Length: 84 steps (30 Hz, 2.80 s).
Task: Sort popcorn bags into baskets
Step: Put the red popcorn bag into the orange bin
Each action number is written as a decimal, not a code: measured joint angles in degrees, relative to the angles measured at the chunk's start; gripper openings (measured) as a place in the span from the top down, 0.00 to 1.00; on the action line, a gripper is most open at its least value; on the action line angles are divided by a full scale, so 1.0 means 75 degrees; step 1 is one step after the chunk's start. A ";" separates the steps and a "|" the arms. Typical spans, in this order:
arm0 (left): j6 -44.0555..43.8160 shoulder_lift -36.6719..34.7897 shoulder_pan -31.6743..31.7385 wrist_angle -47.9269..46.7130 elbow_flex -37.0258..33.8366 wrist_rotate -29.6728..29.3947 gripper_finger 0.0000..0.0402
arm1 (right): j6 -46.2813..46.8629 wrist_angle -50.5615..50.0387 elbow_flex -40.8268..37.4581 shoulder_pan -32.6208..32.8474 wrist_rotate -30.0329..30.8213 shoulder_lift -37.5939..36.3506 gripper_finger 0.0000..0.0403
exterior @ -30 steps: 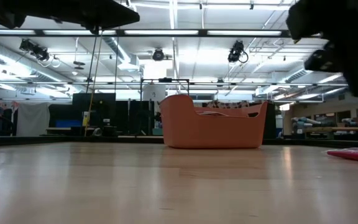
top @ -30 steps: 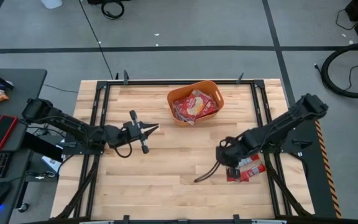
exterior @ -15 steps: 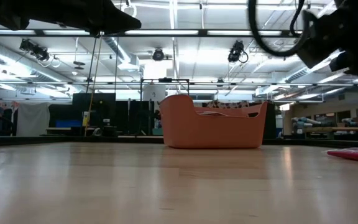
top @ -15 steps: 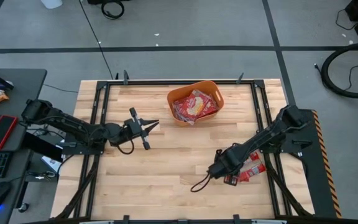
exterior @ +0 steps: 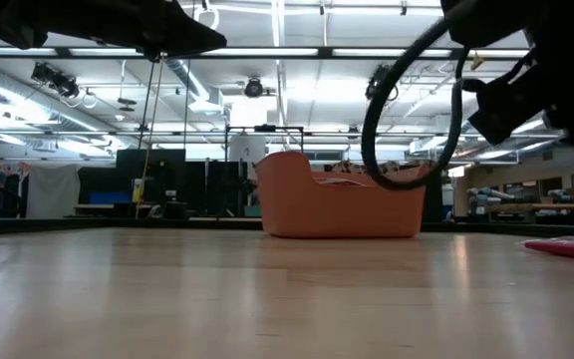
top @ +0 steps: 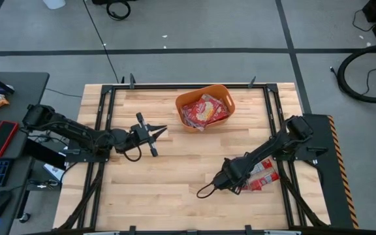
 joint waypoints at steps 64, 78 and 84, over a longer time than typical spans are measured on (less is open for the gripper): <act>-0.0664 0.0003 -0.0001 -0.0543 0.0006 0.0000 0.91 | -0.8977 0.2895 0.3304 -0.3538 0.4241 -0.2570 0.99; -0.0667 0.0003 -0.0003 -0.0733 0.0006 0.0000 0.91 | -0.9468 0.4318 0.1830 -0.5297 0.2611 -0.2592 0.99; -0.0670 0.0003 -0.0001 -0.0889 0.0006 -0.0003 0.91 | -0.9241 0.3538 0.1511 -0.5858 0.3262 -0.2595 0.97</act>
